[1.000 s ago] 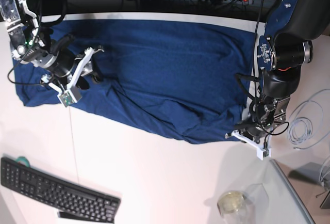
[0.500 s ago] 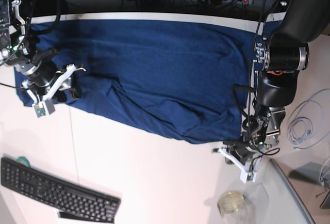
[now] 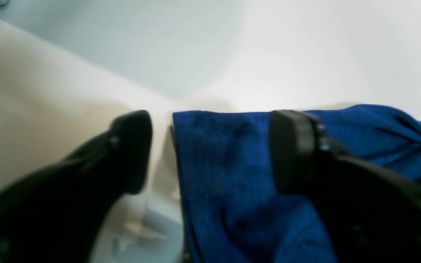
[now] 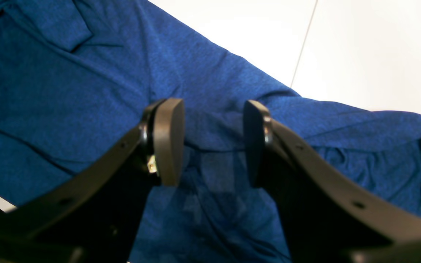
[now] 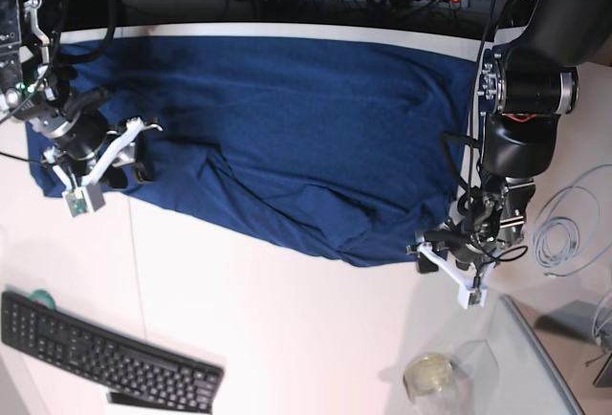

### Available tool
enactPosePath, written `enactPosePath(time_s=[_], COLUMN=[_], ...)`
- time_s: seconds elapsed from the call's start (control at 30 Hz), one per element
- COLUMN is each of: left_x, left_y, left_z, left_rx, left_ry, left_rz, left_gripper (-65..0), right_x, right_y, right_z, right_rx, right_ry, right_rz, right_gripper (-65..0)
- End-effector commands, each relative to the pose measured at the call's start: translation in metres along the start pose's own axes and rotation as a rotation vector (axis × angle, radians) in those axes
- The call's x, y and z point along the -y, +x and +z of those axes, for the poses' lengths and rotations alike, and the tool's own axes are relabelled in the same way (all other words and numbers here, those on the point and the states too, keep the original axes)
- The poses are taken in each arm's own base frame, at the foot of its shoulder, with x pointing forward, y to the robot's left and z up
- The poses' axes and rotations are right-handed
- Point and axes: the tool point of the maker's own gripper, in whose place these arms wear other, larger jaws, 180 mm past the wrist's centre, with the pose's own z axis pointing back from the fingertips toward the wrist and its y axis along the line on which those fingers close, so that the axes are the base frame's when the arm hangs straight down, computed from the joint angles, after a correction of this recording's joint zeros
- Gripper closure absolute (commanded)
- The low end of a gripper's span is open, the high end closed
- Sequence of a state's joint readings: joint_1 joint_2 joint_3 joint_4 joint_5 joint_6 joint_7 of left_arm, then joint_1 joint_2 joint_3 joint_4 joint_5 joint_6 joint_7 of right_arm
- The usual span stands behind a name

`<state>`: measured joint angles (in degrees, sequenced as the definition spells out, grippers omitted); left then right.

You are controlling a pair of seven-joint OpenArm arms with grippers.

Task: Layout the t-shirt on the table in an organized manner, then fold the t-shirt properly
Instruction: 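Hold the shirt with the right gripper and reposition the left gripper along the hem, then grasp the shirt edges with both grippers and pull them apart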

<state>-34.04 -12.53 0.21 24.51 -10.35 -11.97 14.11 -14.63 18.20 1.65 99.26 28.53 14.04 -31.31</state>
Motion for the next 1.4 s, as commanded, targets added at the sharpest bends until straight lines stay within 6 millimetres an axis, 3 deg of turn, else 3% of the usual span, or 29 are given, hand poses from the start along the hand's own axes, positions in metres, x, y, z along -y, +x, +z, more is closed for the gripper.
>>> enactPosePath(time_s=[0.0,0.1,0.3,0.47,0.67,0.73,0.83,0.87,1.0,1.2,1.3,1.37], left_x=[-0.007,-0.010,-0.012,-0.016,-0.013,-0.012,-0.011,-0.009,0.015,0.035,0.039,0.040], left_y=[0.021,0.014,0.008,-0.022,-0.026,-0.027,-0.023,-0.022,0.010,0.060,0.076,0.074], left_z=[0.001,0.000,0.000,-0.003,-0.004,-0.004,-0.004,-0.004,-0.007,0.000,0.005,0.006], left_rx=[0.042,0.023,0.009,-0.075,-0.088,-0.091,-0.081,-0.080,-0.010,0.119,0.162,0.149], left_ry=[0.020,0.033,0.037,0.053,0.054,0.052,0.049,0.045,0.010,-0.017,-0.021,-0.022], left_rz=[0.004,0.012,0.010,-0.024,-0.060,-0.069,-0.069,-0.070,-0.089,-0.115,-0.127,-0.130], left_gripper=[-38.3,-33.1,-32.9,-33.1,-31.3,-23.5,0.0,0.0,0.0,0.0,0.0,0.0], right_x=[0.000,0.000,-0.001,-0.001,-0.001,-0.001,-0.001,-0.001,0.001,0.003,0.003,0.003], right_y=[0.015,0.012,0.009,0.009,0.009,0.009,0.009,0.009,0.009,0.009,0.004,-0.001], right_z=[0.003,0.004,0.004,0.004,0.004,0.004,0.004,0.004,0.005,0.005,0.006,0.006], right_rx=[0.048,0.043,0.035,0.035,0.035,0.035,0.035,0.035,0.038,0.037,0.020,-0.009], right_ry=[0.008,0.009,0.009,0.009,0.011,0.011,0.011,0.011,0.005,0.002,0.002,0.002], right_rz=[0.014,0.012,0.009,0.009,0.010,0.010,0.010,0.010,0.008,0.012,0.011,0.011], right_gripper=[-24.6,-24.6,-24.6,-24.5,-24.5,-24.5,-24.5,-24.5,-24.5,-24.5,-24.6,-24.9])
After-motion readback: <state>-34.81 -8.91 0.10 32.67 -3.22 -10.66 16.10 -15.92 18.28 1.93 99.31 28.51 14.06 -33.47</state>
